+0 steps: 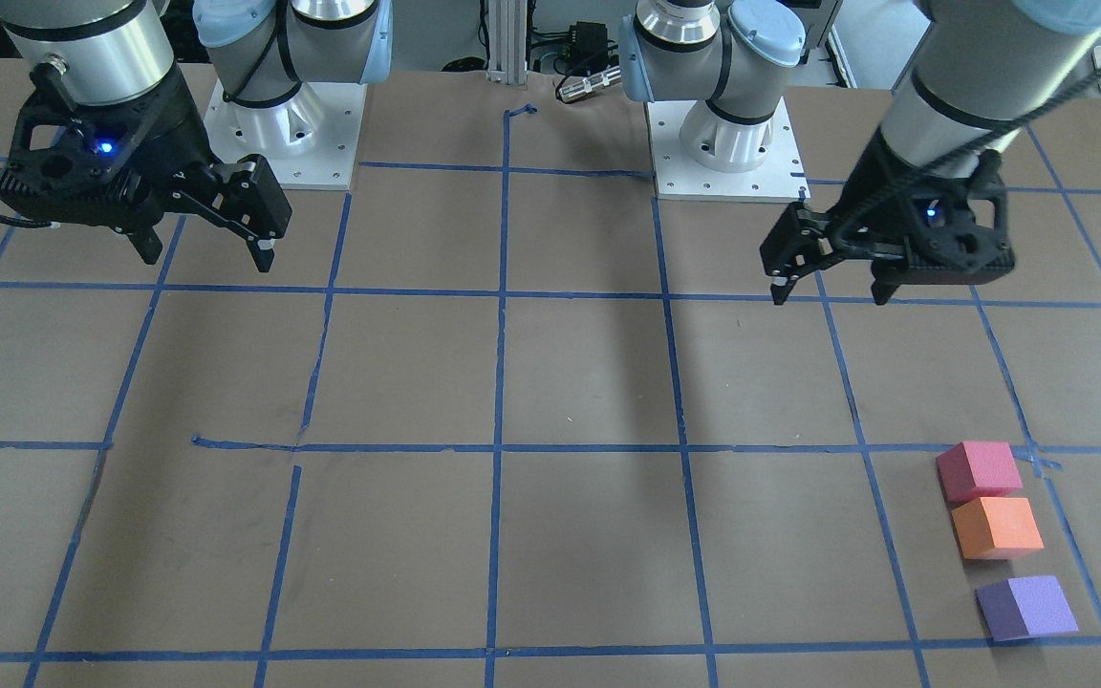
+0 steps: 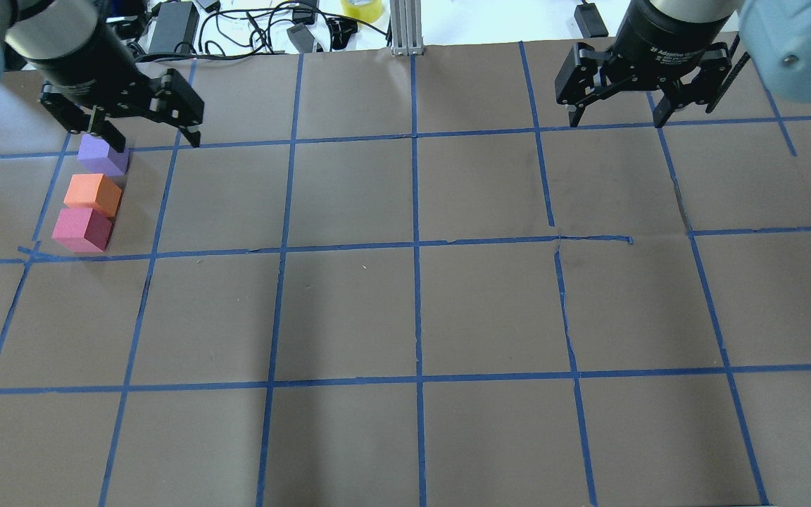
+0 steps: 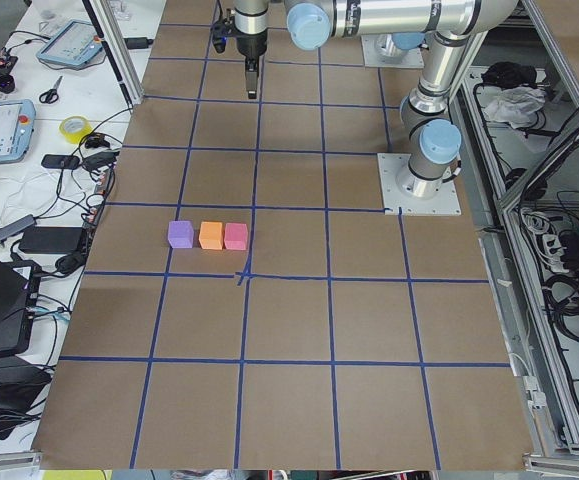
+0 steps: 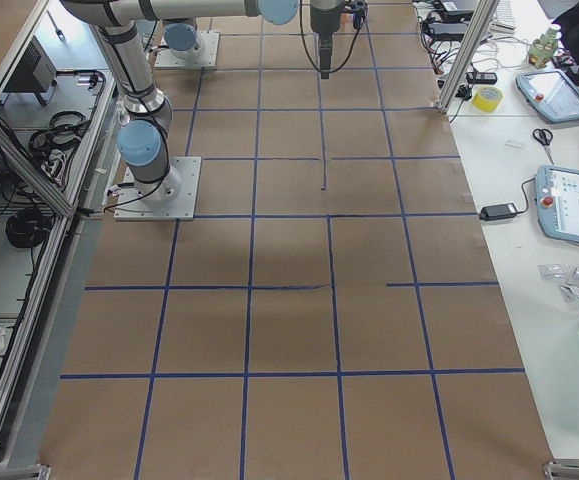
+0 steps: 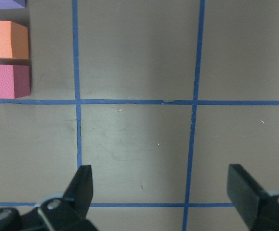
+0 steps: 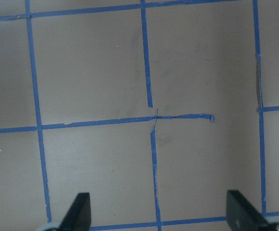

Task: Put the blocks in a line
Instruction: 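Open the left gripper and raise it away from the blocks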

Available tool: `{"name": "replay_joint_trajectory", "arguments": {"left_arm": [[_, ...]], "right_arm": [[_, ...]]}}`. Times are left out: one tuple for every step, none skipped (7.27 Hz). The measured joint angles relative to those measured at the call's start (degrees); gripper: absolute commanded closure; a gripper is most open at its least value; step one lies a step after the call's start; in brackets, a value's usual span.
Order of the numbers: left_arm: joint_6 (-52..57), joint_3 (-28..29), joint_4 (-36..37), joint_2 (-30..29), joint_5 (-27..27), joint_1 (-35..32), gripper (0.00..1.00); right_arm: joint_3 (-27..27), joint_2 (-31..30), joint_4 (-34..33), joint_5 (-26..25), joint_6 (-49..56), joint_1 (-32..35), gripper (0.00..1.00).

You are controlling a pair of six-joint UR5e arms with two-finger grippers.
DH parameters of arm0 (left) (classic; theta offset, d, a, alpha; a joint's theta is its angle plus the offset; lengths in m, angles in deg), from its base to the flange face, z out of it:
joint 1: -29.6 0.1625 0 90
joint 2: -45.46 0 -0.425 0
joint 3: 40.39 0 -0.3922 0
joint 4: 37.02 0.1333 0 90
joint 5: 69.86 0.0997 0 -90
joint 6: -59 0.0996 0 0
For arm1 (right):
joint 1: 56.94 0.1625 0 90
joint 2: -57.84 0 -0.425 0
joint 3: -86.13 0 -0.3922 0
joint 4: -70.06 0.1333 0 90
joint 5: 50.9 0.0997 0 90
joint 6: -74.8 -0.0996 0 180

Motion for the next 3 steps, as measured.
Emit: {"name": "replay_joint_trajectory", "arguments": {"left_arm": [[-1.74, -0.04, 0.17, 0.09, 0.37, -2.66, 0.0], [-2.32, 0.03, 0.19, 0.3, 0.48, -3.59, 0.0], [-2.52, 0.27, 0.15, 0.54, 0.52, -3.83, 0.0]], "right_arm": [[0.0, -0.01, 0.04, 0.0, 0.0, 0.0, 0.0], [0.0, -0.02, 0.06, 0.0, 0.02, 0.0, 0.0], [0.0, -0.03, 0.06, 0.0, 0.04, 0.0, 0.0]]}}
